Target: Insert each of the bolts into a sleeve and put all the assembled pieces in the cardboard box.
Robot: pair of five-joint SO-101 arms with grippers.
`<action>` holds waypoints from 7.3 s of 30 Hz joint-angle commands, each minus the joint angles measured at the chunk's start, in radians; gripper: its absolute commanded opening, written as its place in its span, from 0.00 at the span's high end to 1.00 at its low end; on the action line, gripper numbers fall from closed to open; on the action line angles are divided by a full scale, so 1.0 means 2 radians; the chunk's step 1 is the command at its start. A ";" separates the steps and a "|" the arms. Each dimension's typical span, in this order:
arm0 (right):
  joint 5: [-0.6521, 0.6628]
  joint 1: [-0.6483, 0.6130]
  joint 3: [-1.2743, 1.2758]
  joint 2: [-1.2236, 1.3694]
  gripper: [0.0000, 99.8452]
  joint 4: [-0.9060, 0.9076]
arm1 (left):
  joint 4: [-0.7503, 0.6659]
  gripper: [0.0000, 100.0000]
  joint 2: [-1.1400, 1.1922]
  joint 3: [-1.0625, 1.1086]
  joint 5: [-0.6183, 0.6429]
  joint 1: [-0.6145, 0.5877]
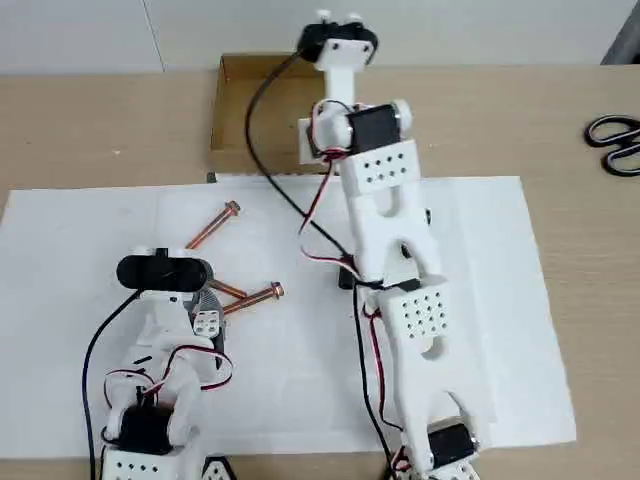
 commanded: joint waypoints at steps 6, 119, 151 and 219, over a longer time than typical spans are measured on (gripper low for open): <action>-0.045 -0.036 0.262 -0.222 0.82 0.009 | -0.012 0.99 -0.003 -0.003 -0.004 0.000; -0.025 0.175 0.904 -0.710 1.00 0.000 | 0.074 0.99 0.000 -0.122 0.038 -0.002; 0.015 0.301 1.024 -0.835 1.00 -0.033 | 0.316 0.99 0.529 -0.729 -0.032 0.001; 0.013 0.304 1.024 -0.839 1.00 -0.033 | 0.145 0.89 1.077 -0.732 -0.382 0.120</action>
